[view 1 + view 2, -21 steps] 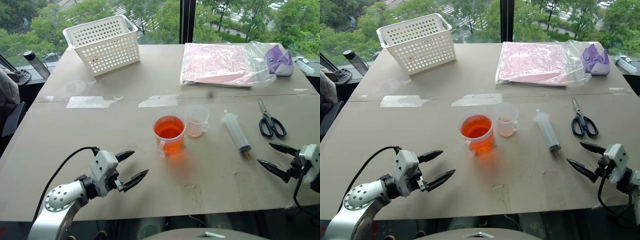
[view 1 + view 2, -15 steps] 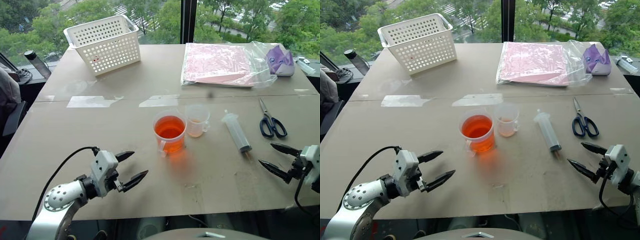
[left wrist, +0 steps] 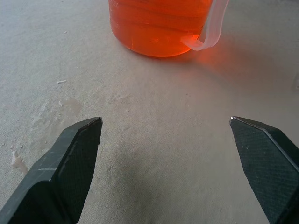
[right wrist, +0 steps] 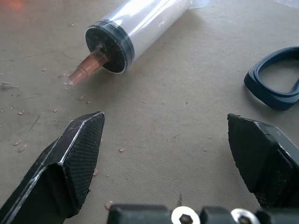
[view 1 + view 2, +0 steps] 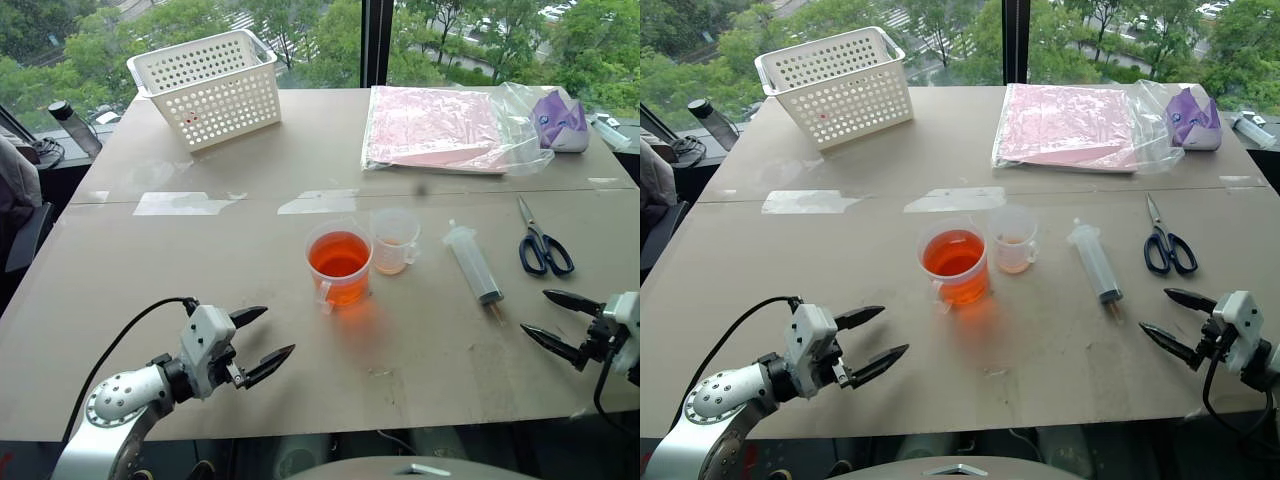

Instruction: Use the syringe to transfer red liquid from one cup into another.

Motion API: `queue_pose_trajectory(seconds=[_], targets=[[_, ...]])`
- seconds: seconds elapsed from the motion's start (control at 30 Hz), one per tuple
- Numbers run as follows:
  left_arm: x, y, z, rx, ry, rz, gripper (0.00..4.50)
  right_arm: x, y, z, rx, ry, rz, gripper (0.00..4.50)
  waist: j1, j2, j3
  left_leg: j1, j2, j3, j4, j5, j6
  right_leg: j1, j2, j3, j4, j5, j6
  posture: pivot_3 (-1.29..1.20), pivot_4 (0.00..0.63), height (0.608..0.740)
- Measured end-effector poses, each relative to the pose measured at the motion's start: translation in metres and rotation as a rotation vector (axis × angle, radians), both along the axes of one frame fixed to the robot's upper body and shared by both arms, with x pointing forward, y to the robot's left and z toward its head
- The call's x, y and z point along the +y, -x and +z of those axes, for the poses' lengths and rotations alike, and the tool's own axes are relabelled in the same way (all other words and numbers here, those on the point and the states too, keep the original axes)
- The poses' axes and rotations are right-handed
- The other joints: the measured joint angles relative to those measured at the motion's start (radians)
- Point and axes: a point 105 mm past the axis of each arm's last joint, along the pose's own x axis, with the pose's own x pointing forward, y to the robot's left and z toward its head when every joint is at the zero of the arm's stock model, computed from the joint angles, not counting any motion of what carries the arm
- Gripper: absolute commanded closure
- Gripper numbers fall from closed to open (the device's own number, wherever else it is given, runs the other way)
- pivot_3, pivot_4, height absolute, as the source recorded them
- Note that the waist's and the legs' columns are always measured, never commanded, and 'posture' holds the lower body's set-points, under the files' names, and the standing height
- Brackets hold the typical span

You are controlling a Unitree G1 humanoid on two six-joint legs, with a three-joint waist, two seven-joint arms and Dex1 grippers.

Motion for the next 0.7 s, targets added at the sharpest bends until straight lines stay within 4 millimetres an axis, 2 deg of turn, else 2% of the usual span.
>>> queue_pose_trajectory(seconds=[0.23,0.33,0.43,0.57,0.63,0.7], targets=[[0.0,0.001,0.002,0.006,0.005,-0.02,0.05,-0.008,-0.002,0.017,0.0,0.025,0.001,0.0,0.0,0.0,0.0,0.0,0.0,0.0,0.0,0.0,0.0,0.0,0.0,0.0,0.0,0.0,0.0,0.0,0.15,0.74],[-0.001,0.004,0.016,0.022,0.012,-0.078,0.05,-0.003,-0.01,0.035,-0.009,0.018,-0.007,0.0,-0.001,0.0,0.0,0.0,0.0,-0.001,0.0,0.0,0.0,0.0,0.0,0.0,0.0,0.0,0.0,0.0,0.15,0.74],[-0.013,-0.001,0.053,-0.017,0.071,-0.166,0.05,0.011,-0.03,0.063,-0.048,0.025,-0.039,0.0,-0.001,0.003,0.002,0.0,0.0,-0.001,0.001,0.0,0.0,0.0,0.0,0.0,0.001,0.0,-0.001,0.0,0.15,0.74],[-0.025,-0.014,0.107,-0.094,0.039,-0.256,0.05,0.041,-0.052,0.104,-0.026,0.055,-0.045,0.0,0.0,0.004,0.002,-0.002,0.0,-0.001,0.001,0.0,-0.001,-0.001,0.0,-0.002,0.0,0.001,-0.001,0.0,0.15,0.74],[-0.027,-0.018,0.124,-0.101,0.04,-0.273,0.05,0.052,-0.055,0.108,0.032,0.094,-0.029,0.0,0.001,0.004,0.002,-0.004,0.0,-0.001,0.0,0.002,-0.004,-0.002,0.001,-0.002,-0.001,0.001,0.0,0.0,0.15,0.74],[-0.032,-0.021,0.151,-0.14,0.05,-0.302,0.05,0.067,-0.056,0.107,0.139,0.159,-0.003,0.0,0.001,0.004,0.003,-0.005,0.0,-0.002,0.0,0.003,-0.004,-0.003,0.001,-0.003,-0.003,0.001,0.0,0.0,0.15,0.74]])
